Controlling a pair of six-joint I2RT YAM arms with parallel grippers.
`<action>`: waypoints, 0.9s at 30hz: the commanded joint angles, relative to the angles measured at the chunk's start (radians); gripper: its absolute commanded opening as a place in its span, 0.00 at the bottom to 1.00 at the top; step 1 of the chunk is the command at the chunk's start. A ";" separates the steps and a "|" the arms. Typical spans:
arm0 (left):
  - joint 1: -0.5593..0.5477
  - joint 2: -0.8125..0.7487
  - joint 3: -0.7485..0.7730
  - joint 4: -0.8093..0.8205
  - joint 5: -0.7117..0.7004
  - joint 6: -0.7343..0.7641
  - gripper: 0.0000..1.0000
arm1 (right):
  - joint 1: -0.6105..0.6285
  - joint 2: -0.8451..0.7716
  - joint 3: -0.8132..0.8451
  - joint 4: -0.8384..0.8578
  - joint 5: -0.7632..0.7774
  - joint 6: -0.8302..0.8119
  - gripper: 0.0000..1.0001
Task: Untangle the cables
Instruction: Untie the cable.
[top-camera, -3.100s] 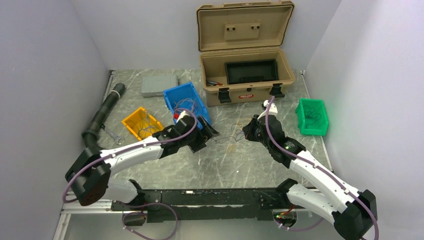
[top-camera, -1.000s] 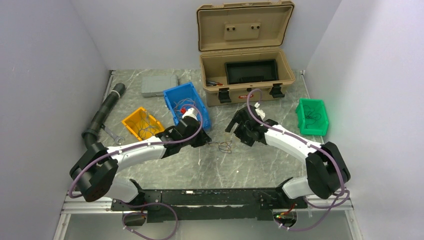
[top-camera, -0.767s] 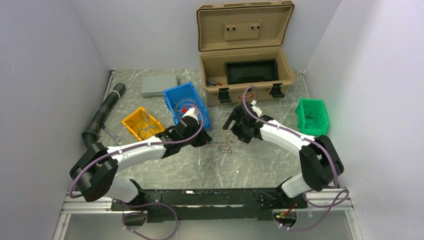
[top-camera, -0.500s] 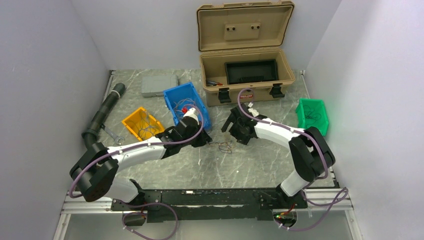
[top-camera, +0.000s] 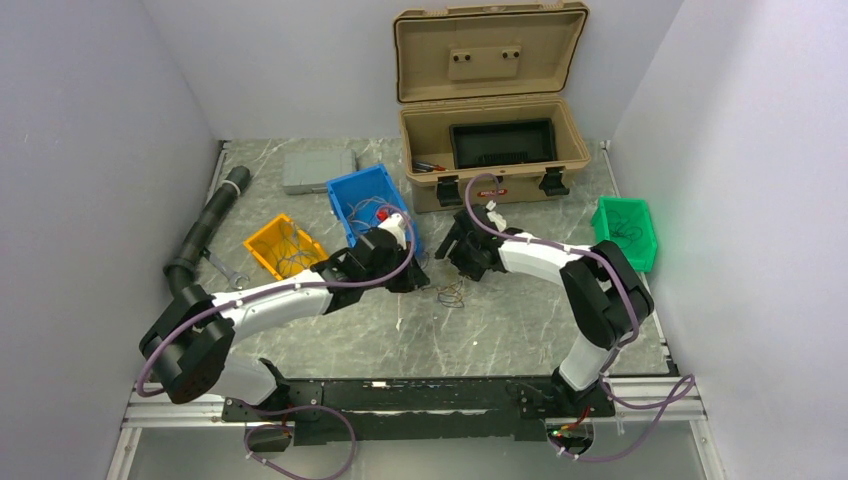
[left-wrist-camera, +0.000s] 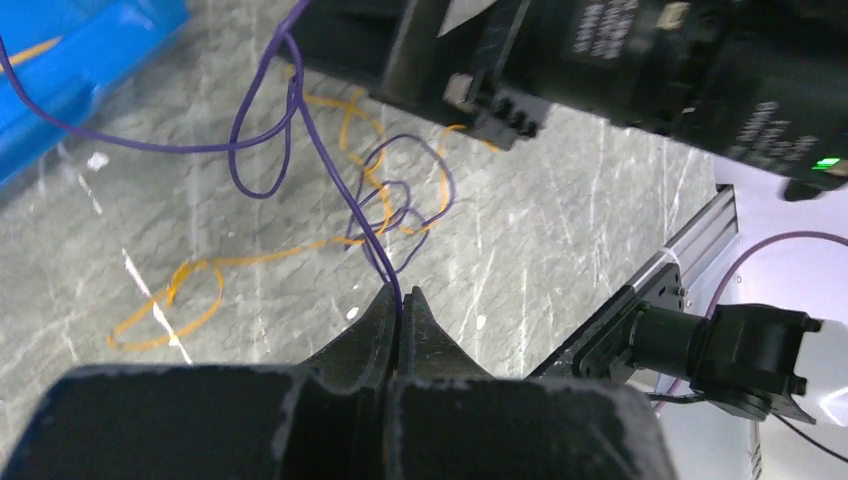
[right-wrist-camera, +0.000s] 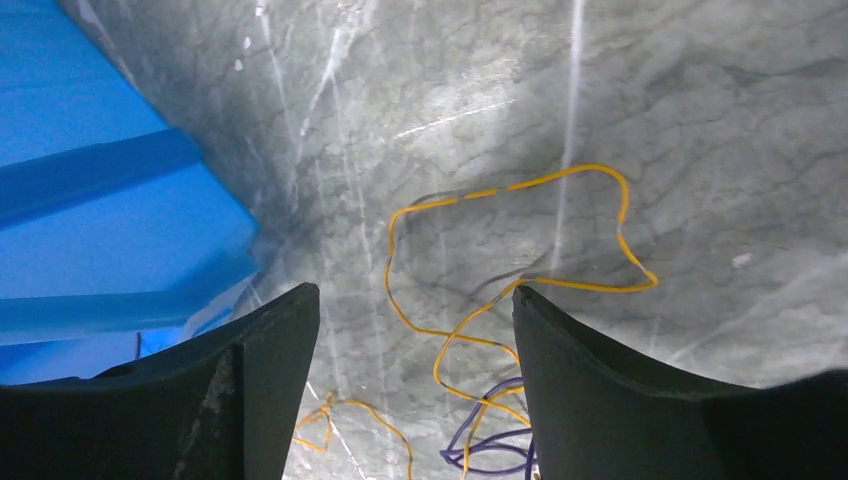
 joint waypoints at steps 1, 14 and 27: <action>0.008 -0.040 0.100 -0.006 0.069 0.108 0.00 | 0.006 0.018 -0.042 0.091 -0.060 -0.005 0.72; 0.096 0.005 0.237 -0.023 0.240 0.159 0.00 | 0.005 -0.067 -0.171 0.273 -0.220 0.034 0.68; 0.121 -0.031 0.262 -0.090 0.253 0.183 0.00 | -0.018 -0.121 -0.169 0.210 -0.158 0.078 0.01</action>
